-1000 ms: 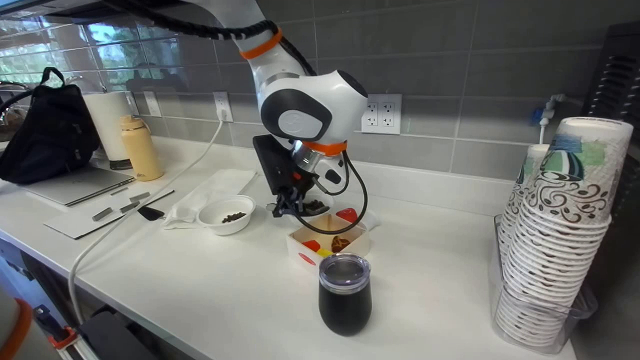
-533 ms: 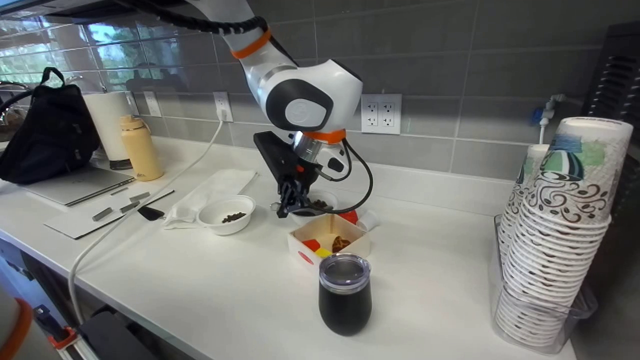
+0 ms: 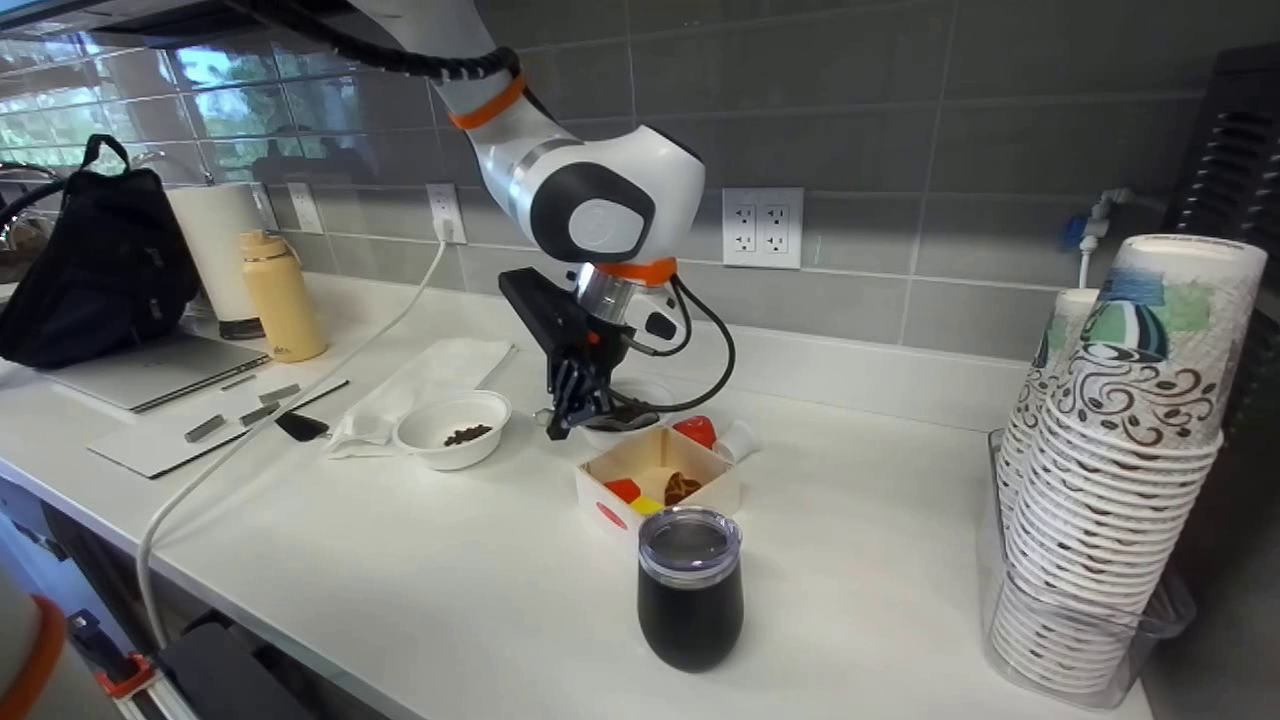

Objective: Scoop up the beans from the bowl on the right and put them to the bowl on the left

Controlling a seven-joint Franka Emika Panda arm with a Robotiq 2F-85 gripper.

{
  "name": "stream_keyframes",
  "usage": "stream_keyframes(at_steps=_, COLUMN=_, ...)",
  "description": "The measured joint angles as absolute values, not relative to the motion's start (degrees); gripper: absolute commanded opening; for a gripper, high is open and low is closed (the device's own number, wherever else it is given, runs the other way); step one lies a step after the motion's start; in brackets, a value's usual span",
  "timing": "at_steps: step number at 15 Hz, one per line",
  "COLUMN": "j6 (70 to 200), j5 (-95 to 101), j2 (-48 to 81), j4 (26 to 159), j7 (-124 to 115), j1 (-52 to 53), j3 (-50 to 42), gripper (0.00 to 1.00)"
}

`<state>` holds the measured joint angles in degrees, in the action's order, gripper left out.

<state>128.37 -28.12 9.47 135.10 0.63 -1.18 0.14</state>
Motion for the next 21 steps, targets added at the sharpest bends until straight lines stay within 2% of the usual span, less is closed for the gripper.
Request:
stream_keyframes(at_steps=7, j6=127.8, j5=-30.0, j2=9.9, j4=134.6, j7=1.8, j1=-1.3, j3=0.5, gripper=0.01)
stream_keyframes(at_steps=21, j6=122.3, j5=-49.6, j2=12.6, j4=134.5, j7=12.3, j1=-3.2, j3=0.6, gripper=0.01)
